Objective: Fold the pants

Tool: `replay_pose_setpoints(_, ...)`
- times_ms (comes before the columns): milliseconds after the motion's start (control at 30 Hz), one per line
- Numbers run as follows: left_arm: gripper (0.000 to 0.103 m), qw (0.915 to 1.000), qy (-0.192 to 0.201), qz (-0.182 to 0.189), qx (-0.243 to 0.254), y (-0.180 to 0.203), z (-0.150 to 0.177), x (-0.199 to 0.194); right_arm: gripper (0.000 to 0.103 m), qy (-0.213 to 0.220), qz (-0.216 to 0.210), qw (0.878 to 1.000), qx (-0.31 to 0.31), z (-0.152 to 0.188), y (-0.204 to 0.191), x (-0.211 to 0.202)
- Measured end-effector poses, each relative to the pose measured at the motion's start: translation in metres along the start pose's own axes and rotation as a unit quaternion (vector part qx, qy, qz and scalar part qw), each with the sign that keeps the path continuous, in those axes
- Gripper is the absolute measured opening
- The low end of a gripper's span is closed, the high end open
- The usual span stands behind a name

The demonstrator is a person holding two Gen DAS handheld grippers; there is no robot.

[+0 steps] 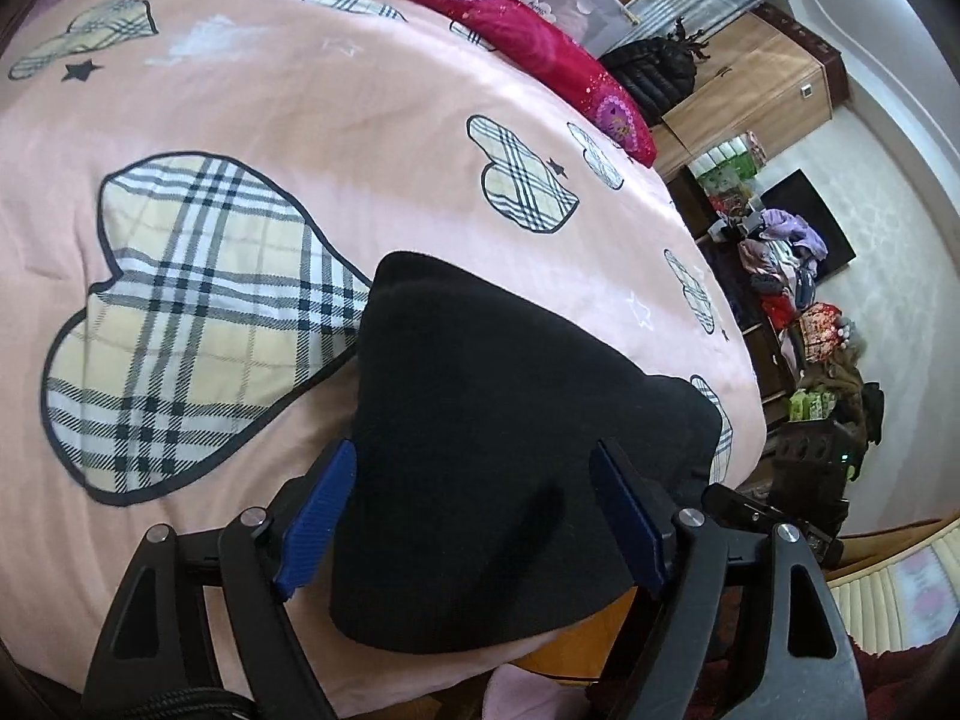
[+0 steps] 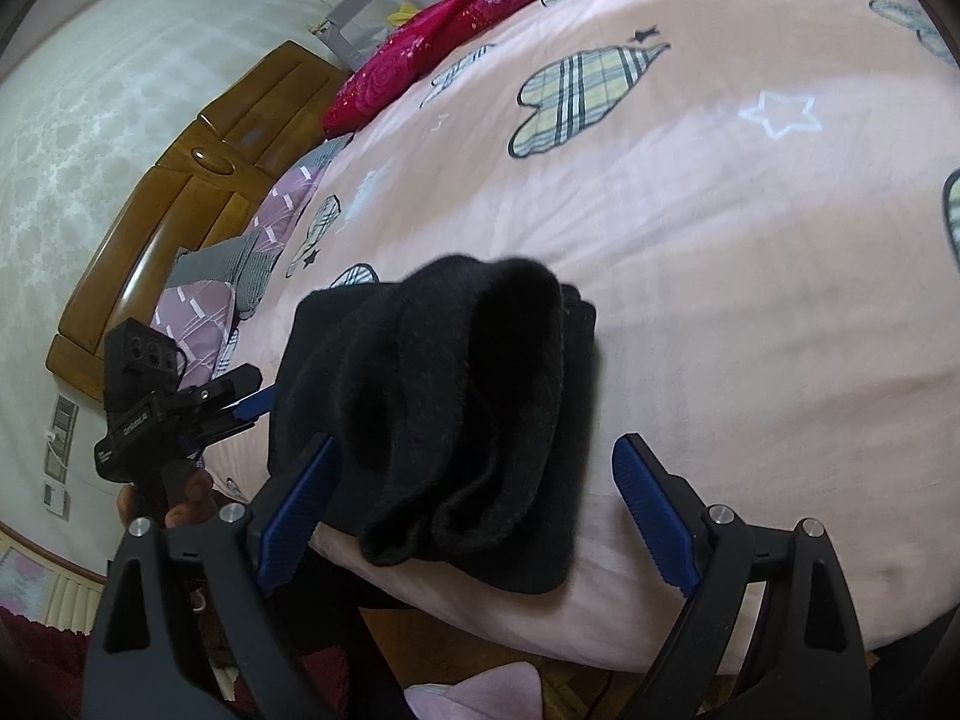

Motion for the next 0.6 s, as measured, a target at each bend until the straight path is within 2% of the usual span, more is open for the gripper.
replay_pose_setpoints(267, 0.081, 0.9997, -0.009, -0.021, -0.007, -0.014, -0.008, 0.021, 0.091, -0.007, -0.033, 0.999, 0.031, 0.002, 0.013, 0.011)
replay_pose_setpoints(400, 0.081, 0.9995, -0.021, -0.016, -0.02, -0.021, -0.01, 0.03, 0.08, -0.017, -0.065, 0.996, 0.062, 0.004, 0.024, 0.017)
replay_pose_setpoints(600, 0.079, 0.9993, -0.028, -0.009, -0.024, -0.028, -0.013, 0.036, 0.076, -0.027, -0.091, 0.993, 0.065, 0.005, 0.027, 0.023)
Point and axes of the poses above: each gripper's, at about its wrist camera, not at the fingertips, and x roughly the way its jaws point, y to its right, z to its underside, the point moved 7 cm from there along x, roughly the way its jaws point, and after that the axes turned 9 degrees about -y, right-handed, at the moved point
